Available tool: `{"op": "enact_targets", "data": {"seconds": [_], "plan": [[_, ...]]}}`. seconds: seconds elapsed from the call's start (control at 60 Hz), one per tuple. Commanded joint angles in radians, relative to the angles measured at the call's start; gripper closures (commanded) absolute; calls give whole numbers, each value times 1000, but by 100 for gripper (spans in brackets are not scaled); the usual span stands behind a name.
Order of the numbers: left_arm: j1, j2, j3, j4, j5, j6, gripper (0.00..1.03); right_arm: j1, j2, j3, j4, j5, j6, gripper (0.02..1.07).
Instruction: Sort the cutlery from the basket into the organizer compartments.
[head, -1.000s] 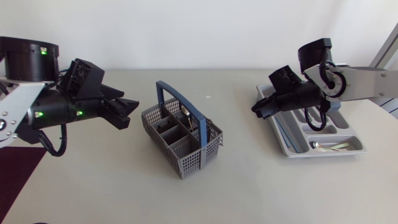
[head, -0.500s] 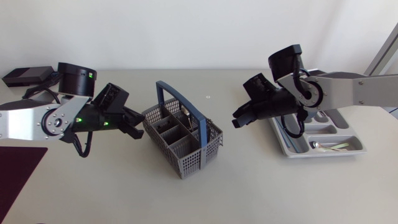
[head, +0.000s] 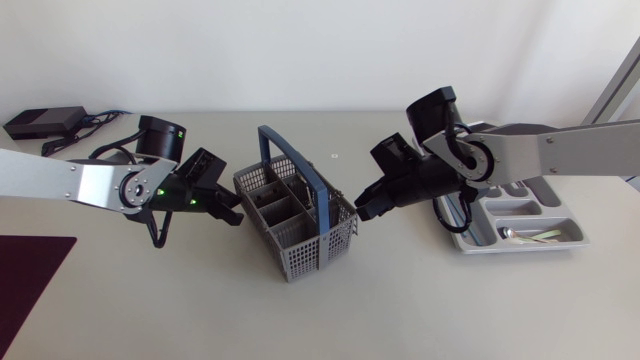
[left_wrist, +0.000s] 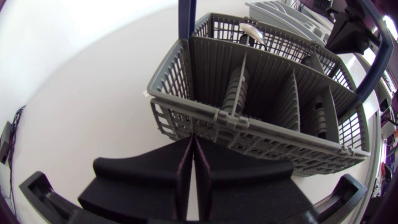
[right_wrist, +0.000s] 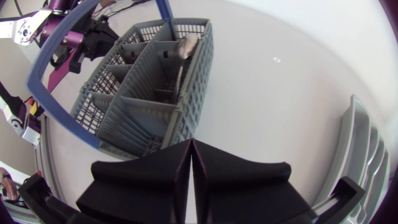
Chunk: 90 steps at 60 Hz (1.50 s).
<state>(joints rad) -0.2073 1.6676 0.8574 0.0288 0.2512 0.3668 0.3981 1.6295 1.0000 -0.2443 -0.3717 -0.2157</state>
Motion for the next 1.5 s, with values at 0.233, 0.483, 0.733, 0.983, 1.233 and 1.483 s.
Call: {"op": "enact_targets", "data": {"seconds": [0.233,0.483,0.733,0.983,1.233,1.483], "plan": [[2,69,100,26,11,-20,100,99,-53,-18,-82,-72,44,102],[-18,101,134,14,49,-20,100,229,-105,-41,-116,-87,52,102],[9,52,114,-12,59,0,100,170,-169,-52,-116,-81,39,101],[26,-117,-6,-38,59,61,88,133,-183,-20,-112,-73,59,84],[26,-282,-115,-67,59,95,81,171,-132,63,-110,1,147,68],[28,-362,-178,-67,76,109,78,205,-65,141,-116,33,251,67]]}}
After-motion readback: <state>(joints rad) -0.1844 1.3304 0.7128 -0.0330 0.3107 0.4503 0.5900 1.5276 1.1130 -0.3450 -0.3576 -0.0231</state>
